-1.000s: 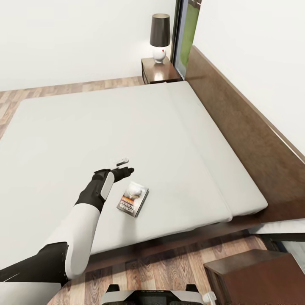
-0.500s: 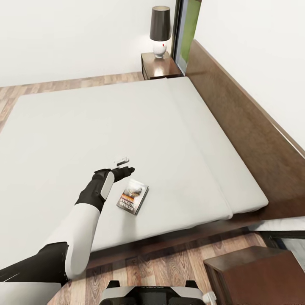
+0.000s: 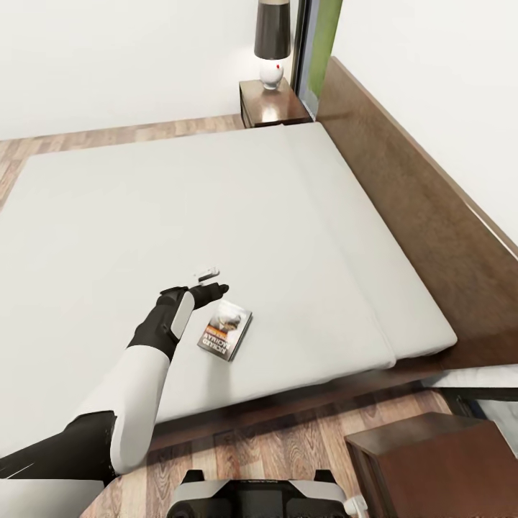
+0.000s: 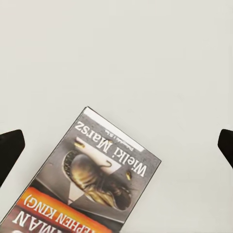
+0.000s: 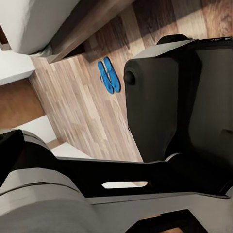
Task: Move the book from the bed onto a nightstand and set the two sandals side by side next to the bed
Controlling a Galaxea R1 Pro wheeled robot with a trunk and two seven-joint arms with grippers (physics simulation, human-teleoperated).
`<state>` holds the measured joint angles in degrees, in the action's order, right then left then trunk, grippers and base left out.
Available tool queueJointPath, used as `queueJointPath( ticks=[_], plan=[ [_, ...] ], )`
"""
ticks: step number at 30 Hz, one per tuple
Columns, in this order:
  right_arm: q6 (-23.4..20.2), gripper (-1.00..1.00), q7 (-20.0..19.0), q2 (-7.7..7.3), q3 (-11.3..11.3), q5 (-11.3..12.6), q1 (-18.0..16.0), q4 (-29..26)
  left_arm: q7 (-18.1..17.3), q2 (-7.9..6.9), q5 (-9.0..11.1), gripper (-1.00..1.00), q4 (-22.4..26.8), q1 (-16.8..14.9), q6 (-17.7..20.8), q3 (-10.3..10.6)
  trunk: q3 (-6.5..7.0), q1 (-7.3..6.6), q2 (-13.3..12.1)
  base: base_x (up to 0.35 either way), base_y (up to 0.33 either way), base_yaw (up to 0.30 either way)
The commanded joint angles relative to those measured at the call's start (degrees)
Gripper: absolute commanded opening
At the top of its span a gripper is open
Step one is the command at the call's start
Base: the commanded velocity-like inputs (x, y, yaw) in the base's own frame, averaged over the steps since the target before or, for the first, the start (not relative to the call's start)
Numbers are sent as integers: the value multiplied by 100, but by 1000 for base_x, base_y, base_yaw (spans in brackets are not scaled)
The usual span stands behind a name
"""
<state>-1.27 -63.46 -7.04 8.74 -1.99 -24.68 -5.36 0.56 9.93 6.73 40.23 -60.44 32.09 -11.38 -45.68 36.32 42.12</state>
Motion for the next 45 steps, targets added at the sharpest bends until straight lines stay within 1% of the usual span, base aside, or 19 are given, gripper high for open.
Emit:
queueJointPath(
  ticks=[1,17,24,31,33,35,37,39,41,45],
  plan=[
    [-14,100,-22,0,34,-21,-2,0,6,6,48,100,6,-3,34,-28,-13,1,5,0,0,0],
    [-14,100,-43,-13,36,-21,-2,0,14,6,48,100,-36,-3,19,-47,-157,1,5,0,0,0],
    [-19,100,-43,-17,39,-21,-2,0,19,6,49,100,-31,17,3,-81,-183,1,5,0,0,0],
    [-22,100,-43,-17,38,-21,-2,0,23,6,58,100,-33,34,-237,-126,-184,1,5,0,0,0],
    [-22,100,-43,-17,39,-21,-2,0,23,6,74,100,-33,38,-262,-224,-184,1,5,0,0,0],
    [-21,100,-43,-17,39,-21,-2,0,23,6,142,100,-37,40,-275,-344,-184,1,5,0,0,0],
    [-22,100,-43,-17,39,-21,-2,0,19,6,300,100,-41,41,-290,-467,-184,1,5,0,0,0],
    [-22,100,-43,-17,40,-21,-2,0,17,6,436,100,-51,44,-296,-516,-184,1,5,0,0,0],
    [-22,100,-43,-17,40,-21,-2,0,16,6,483,100,-119,47,-302,-528,-185,1,5,0,0,0],
    [-18,100,-43,-17,40,-21,-2,0,8,6,515,100,-436,50,-388,-537,-203,1,5,0,0,0]
  ],
)
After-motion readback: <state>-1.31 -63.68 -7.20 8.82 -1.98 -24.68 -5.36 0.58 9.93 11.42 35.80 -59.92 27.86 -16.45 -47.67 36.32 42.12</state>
